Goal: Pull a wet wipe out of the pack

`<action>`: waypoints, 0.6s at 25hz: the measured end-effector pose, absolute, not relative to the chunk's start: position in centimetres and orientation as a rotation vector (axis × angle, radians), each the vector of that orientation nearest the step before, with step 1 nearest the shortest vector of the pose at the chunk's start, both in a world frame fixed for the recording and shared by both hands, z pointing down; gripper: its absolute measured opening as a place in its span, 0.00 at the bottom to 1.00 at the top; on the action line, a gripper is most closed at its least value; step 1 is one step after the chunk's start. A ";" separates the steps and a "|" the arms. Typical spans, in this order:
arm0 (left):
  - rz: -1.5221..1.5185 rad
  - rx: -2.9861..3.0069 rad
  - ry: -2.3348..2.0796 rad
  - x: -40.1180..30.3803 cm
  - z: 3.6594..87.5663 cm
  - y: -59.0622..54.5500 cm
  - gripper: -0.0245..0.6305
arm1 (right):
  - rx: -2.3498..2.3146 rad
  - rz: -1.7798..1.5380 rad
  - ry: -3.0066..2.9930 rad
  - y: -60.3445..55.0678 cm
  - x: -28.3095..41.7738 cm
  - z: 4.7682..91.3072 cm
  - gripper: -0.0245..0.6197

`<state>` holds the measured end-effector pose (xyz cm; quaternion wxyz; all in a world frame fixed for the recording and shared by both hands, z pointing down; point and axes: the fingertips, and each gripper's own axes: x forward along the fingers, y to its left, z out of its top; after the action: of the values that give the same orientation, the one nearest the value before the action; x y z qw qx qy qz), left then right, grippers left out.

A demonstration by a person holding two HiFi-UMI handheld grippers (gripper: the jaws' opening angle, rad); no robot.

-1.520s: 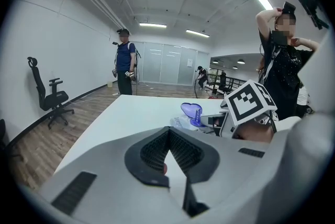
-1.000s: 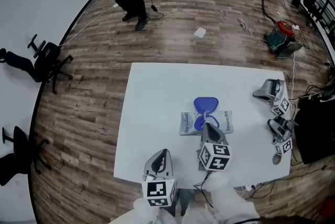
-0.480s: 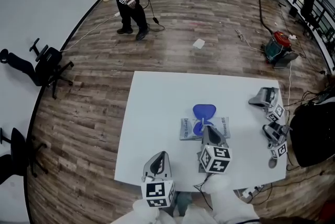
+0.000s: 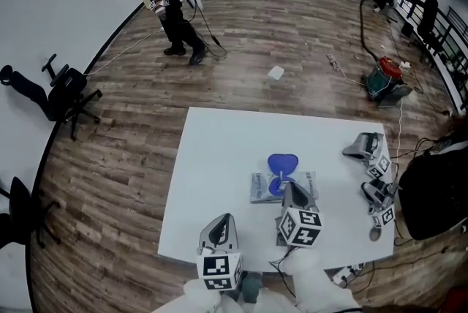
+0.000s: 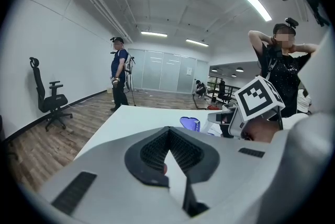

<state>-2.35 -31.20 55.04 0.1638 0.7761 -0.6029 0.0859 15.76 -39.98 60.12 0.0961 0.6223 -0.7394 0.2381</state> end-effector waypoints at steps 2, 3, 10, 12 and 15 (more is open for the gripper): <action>0.236 2.215 -1.716 -2.2 54.9 -31.3 0.03 | 1.846 0.698 -2.194 -40.0 15.8 59.8 0.06; 0.235 2.217 -1.715 -2.2 54.8 -31.3 0.03 | 1.848 0.694 -2.194 -40.0 15.9 59.6 0.06; 0.208 2.216 -1.703 -1.8 54.7 -31.4 0.03 | 1.869 0.649 -2.212 -40.1 16.3 58.0 0.06; 0.196 2.217 -1.701 -1.6 54.6 -31.5 0.03 | 1.876 0.635 -2.218 -40.2 16.4 57.4 0.06; 0.186 2.224 -1.696 -1.5 54.4 -31.6 0.03 | 1.885 0.616 -2.226 -40.3 16.5 56.4 0.06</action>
<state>-1.46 -31.59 54.36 0.1685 0.7819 -0.5966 0.0654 16.51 -40.27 56.38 0.0800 0.6304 -0.7442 0.2060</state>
